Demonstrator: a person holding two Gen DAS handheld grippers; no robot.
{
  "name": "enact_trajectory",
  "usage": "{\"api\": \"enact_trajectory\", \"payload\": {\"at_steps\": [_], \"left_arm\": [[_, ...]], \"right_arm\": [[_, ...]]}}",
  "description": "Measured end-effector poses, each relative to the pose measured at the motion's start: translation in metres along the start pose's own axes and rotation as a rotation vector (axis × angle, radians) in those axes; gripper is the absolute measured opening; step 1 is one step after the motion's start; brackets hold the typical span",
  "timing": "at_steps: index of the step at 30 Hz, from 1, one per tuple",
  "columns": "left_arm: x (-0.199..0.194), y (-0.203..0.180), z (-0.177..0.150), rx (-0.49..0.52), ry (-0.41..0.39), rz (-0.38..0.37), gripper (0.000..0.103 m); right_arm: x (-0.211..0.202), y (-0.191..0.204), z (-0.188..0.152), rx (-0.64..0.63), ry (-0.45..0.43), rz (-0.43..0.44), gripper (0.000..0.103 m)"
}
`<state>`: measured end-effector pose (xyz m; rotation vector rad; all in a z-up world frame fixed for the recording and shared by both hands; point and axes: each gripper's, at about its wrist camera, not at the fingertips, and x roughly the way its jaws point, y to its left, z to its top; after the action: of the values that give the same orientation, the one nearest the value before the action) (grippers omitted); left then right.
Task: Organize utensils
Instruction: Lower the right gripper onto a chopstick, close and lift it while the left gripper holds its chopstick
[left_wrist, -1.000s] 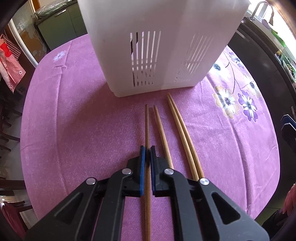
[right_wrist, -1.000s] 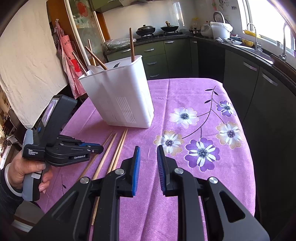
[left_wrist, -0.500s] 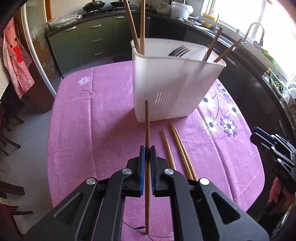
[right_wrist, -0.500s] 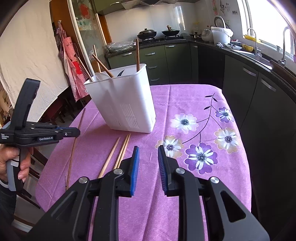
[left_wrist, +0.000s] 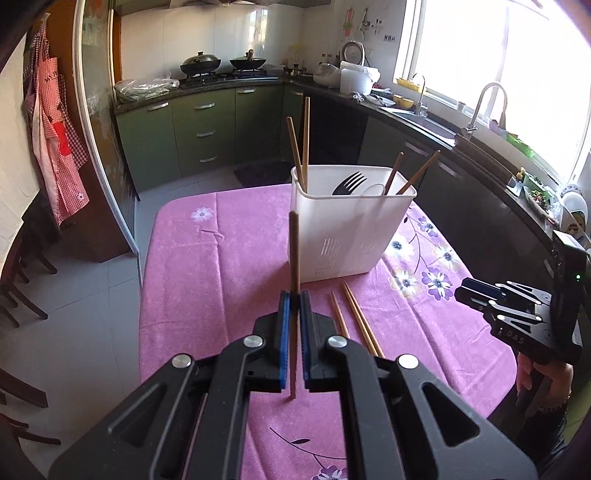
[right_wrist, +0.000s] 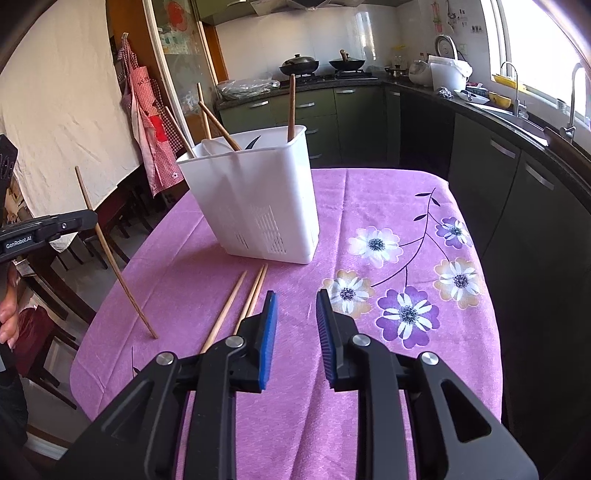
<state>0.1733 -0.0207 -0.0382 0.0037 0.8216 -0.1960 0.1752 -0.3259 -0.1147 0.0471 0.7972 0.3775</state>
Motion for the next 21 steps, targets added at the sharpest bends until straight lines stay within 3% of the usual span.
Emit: {"api": "enact_trajectory", "payload": {"at_steps": [7,10,14,21], "left_arm": [[-0.011,-0.006,-0.009,0.035,-0.02,-0.004,0.006],[-0.013,-0.009,-0.011,0.056,-0.023,-0.002,0.006],[-0.016,-0.012,-0.014,0.071,-0.025,-0.003,0.006],[-0.017,-0.012,-0.015,0.08,-0.024,0.0,0.006]], "right_arm": [[0.046,0.01,0.006,-0.009,0.118,0.044,0.029],[0.077,0.013,0.008,-0.014,0.175,0.018,0.029],[0.116,0.012,0.008,0.01,0.259,0.036,0.025],[0.14,0.023,0.01,0.007,0.302,0.059,0.023]]}}
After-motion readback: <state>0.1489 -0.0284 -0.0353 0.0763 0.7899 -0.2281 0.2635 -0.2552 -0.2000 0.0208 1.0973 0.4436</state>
